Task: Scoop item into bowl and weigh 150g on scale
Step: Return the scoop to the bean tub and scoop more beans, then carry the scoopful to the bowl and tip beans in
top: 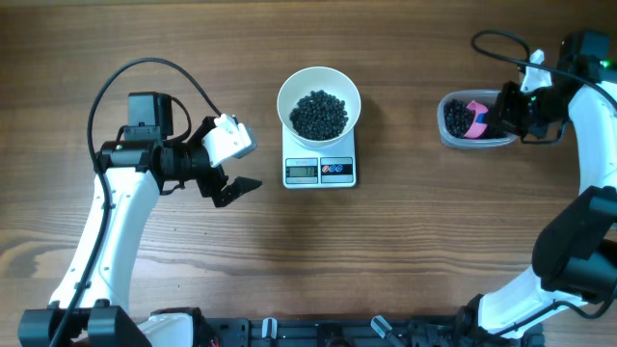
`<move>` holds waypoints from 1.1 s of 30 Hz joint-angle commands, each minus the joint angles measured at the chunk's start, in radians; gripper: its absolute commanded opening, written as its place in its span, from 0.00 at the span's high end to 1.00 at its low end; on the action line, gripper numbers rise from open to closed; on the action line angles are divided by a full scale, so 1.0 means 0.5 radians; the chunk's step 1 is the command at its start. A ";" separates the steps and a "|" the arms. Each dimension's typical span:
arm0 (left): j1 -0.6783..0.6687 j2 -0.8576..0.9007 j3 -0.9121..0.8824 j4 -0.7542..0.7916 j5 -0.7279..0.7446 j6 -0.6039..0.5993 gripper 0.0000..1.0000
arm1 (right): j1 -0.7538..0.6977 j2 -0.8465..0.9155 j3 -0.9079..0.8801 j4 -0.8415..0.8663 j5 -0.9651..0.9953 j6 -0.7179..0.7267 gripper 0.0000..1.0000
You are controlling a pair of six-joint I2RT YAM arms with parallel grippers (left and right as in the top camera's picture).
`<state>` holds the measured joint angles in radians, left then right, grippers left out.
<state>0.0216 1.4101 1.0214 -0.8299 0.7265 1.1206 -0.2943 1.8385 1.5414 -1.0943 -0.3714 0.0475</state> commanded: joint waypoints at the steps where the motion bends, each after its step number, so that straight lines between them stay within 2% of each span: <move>1: 0.005 0.008 0.011 -0.001 0.009 -0.012 0.00 | 0.057 0.064 -0.024 -0.048 -0.107 -0.043 0.96; 10: 0.005 0.008 0.011 -0.001 0.009 -0.012 0.00 | -0.042 0.063 -0.021 -0.146 -0.116 -0.095 0.96; 17: 0.005 0.008 0.011 -0.001 0.009 -0.012 0.00 | -0.249 0.063 -0.021 -0.140 -0.342 -0.206 0.96; 25: 0.005 0.008 0.011 -0.001 0.009 -0.012 0.00 | -0.581 0.063 -0.021 -0.146 -0.772 -0.403 0.96; 33: 0.005 0.008 0.011 -0.001 0.009 -0.012 0.00 | -0.616 0.063 -0.021 -0.153 -1.330 -0.572 0.96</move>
<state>0.0216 1.4101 1.0214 -0.8295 0.7265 1.1206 -0.6048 1.8488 1.5410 -1.1671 -0.8402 -0.1692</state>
